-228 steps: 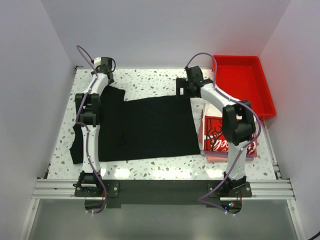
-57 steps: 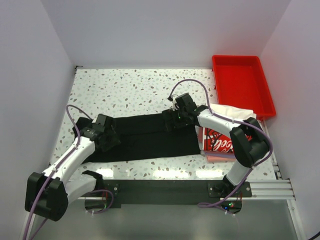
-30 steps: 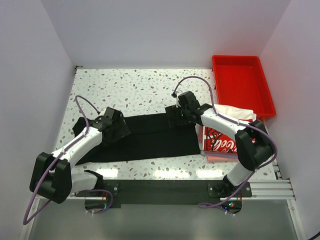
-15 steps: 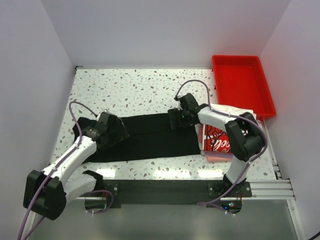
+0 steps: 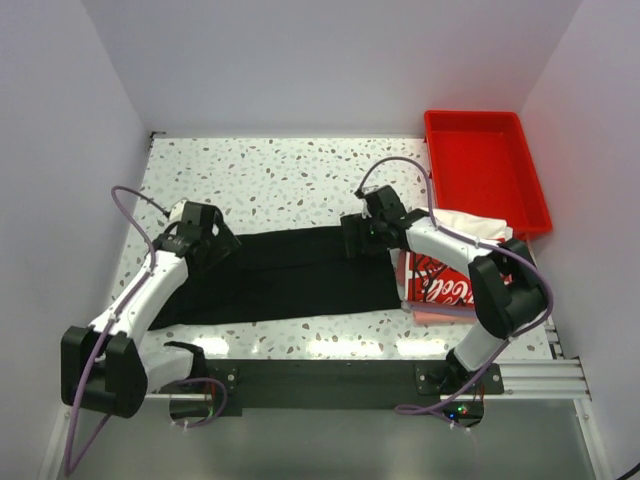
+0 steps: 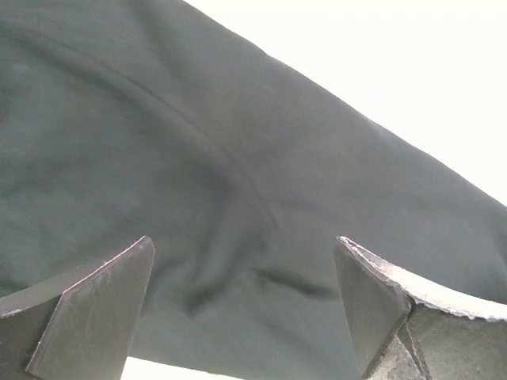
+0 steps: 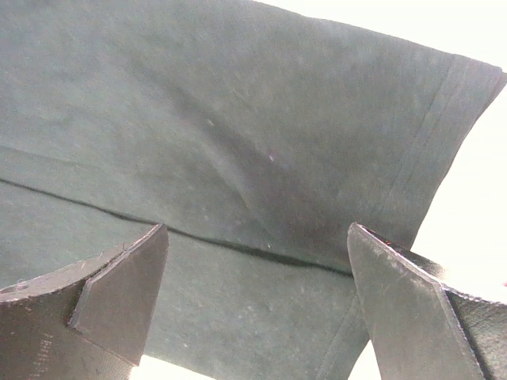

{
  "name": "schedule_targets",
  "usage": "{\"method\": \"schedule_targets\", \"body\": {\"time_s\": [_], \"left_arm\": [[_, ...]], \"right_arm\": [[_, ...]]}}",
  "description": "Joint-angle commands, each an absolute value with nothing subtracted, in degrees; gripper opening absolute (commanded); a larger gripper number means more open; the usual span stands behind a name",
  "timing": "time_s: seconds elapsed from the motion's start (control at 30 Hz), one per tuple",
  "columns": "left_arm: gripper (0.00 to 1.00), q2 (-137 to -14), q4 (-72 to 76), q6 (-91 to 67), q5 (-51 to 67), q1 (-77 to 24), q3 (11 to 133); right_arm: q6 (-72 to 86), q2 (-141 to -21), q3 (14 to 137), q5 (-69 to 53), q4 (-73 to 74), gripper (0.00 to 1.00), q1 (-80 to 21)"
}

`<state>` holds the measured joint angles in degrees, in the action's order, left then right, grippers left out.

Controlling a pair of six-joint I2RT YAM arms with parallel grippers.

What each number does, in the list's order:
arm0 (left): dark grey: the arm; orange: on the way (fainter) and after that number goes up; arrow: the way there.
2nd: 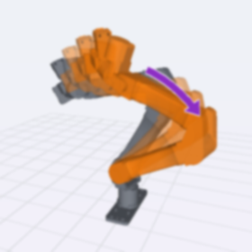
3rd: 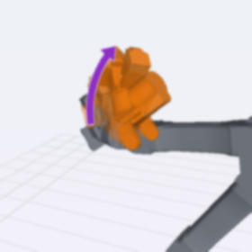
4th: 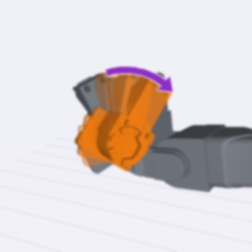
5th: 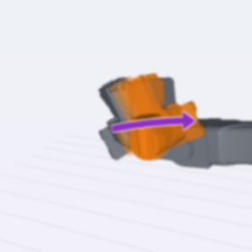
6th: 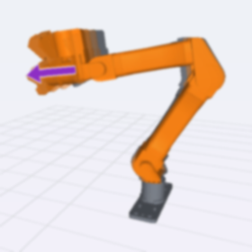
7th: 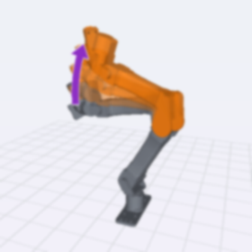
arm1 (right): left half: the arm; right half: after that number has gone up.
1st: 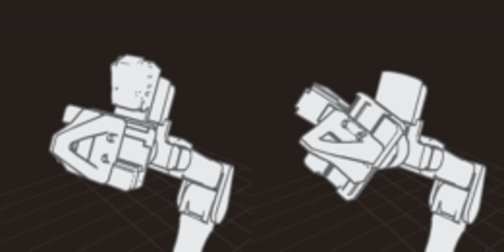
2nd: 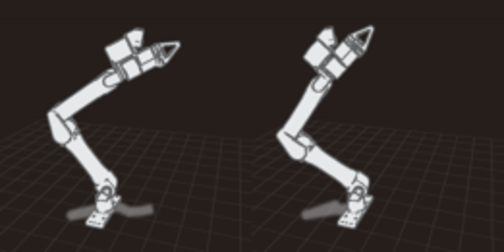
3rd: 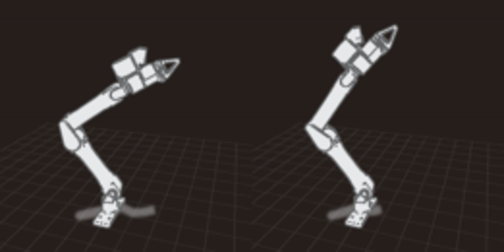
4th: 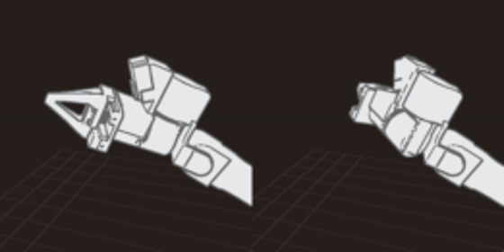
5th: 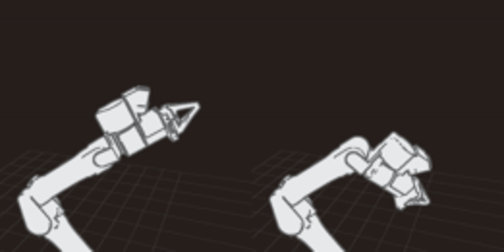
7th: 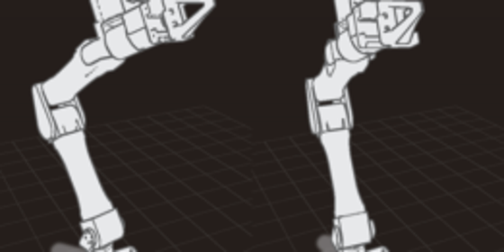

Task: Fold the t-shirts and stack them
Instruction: Fold the tshirt

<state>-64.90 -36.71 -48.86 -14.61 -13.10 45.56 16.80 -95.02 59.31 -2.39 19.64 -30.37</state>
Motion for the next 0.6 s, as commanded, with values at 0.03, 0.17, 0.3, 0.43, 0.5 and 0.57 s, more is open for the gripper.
{"method": "schedule_targets", "body": {"time_s": [0.03,0.17,0.3,0.43,0.5,0.57], "left_arm": [[1.0,-70.04,-31.83,-49.92,-16.09,-6.51,43.42],[1.0,-75.04,-26.99,-50.97,-16.0,-5.19,40.26],[1.0,-81.11,-22.86,-51.41,-15.73,-4.75,40.34],[1.0,-87.88,-20.92,-51.5,-15.9,-4.75,43.41],[1.0,-92.09,-19.61,-51.42,-16.7,-4.75,46.22],[1.0,-97.54,-18.28,-50.46,-15.05,-4.75,51.13]], "right_arm": [[15.21,-94.21,63.89,-3.6,18.9,0.99,-30.41],[14.94,-96.85,64.69,-7.64,16.97,0.99,-30.67],[14.85,-100.8,65.3,-8.7,16.43,0.99,-30.67],[15.55,-102.3,63.82,-9.84,16.0,0.99,-30.94],[17.13,-102.04,61.63,-9.93,15.65,0.99,-31.2],[18.62,-100.99,60.04,-9.32,15.21,0.99,-32.34]]}}
